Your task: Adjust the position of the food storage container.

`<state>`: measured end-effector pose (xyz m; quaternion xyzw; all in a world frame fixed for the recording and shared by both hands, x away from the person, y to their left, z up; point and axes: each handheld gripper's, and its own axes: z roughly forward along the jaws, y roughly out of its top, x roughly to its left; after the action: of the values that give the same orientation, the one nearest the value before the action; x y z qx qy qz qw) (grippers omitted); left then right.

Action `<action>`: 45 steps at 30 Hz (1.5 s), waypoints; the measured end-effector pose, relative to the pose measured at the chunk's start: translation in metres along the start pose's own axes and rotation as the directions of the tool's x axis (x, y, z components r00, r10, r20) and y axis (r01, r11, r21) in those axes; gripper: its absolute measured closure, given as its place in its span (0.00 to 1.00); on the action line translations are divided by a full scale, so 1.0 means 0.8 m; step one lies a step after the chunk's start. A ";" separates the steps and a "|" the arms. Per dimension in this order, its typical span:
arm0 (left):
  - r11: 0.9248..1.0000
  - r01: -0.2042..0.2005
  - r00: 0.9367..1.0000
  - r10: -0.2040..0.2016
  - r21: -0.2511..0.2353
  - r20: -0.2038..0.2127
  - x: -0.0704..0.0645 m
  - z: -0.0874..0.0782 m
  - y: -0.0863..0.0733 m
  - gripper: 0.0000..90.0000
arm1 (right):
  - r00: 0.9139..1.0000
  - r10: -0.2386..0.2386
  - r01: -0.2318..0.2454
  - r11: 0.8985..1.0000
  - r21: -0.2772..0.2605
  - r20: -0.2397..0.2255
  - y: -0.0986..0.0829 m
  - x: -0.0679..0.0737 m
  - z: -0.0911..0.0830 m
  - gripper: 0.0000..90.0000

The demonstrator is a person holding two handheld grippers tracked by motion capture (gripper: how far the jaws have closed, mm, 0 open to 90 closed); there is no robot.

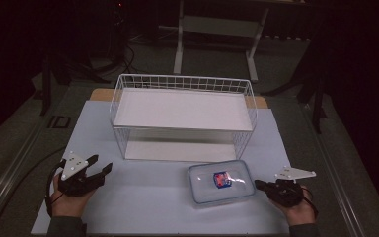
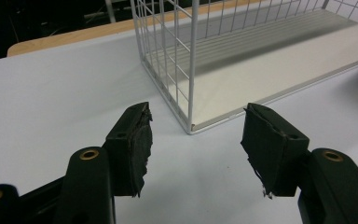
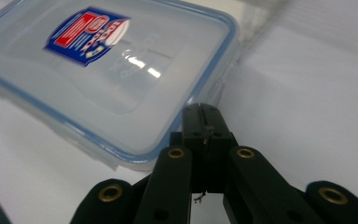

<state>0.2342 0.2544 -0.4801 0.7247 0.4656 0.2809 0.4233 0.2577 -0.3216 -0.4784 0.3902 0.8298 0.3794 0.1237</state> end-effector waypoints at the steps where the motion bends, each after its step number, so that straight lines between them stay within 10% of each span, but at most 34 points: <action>1: 1.000 0.002 1.000 -0.002 -0.002 0.001 0.000 0.000 0.000 0.46 | 0.999 -0.028 0.028 1.000 0.008 -0.015 0.007 0.012 0.007 1.00; 29: 1.000 -0.028 0.999 0.028 0.006 0.033 -0.018 0.005 0.005 0.46 | 0.982 -0.139 0.138 0.990 -0.015 -0.124 0.045 0.080 0.062 1.00; 39: 1.000 -0.026 0.999 0.026 0.000 0.040 -0.018 0.004 0.006 0.46 | 0.983 -0.144 0.144 0.990 -0.008 -0.116 0.050 0.085 0.068 0.97; 45: 1.000 -0.019 0.999 0.019 -0.005 0.046 -0.018 0.002 0.006 0.46 | 0.995 -0.065 0.060 0.995 -0.075 -0.075 0.048 0.070 0.053 0.84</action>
<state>0.2318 0.2395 -0.4769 0.7344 0.4482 0.2690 0.4330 0.2632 -0.2415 -0.4745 0.3443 0.8314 0.4202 0.1173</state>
